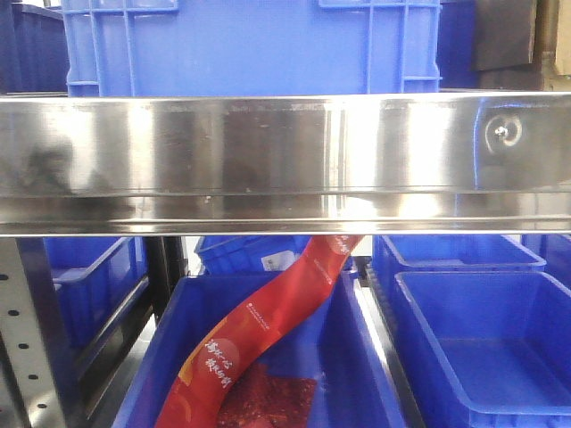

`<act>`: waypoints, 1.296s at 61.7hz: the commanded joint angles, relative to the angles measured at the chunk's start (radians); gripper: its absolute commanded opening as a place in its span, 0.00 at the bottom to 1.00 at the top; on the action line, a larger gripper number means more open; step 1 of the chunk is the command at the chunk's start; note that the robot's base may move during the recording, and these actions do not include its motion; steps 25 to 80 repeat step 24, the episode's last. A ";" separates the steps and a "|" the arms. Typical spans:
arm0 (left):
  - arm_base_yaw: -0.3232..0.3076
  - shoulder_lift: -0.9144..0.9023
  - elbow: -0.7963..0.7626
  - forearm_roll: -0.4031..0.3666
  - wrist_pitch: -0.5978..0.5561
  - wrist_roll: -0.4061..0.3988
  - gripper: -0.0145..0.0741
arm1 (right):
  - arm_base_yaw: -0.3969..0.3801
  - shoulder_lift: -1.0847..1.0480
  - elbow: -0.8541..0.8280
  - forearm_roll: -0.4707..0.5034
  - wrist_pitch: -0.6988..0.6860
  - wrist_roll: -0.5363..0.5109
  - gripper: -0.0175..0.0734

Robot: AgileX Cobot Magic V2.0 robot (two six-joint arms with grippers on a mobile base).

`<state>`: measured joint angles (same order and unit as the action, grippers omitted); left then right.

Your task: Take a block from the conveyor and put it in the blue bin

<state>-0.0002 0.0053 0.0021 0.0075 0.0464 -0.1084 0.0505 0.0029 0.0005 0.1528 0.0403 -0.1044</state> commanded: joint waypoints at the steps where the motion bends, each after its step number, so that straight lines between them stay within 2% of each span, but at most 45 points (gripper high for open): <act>1: 0.005 -0.005 -0.002 0.004 -0.017 -0.009 0.04 | -0.004 -0.003 0.000 -0.010 -0.016 0.000 0.01; 80: 0.005 -0.005 -0.002 0.004 -0.017 -0.009 0.04 | -0.004 -0.003 0.000 -0.010 -0.016 0.000 0.01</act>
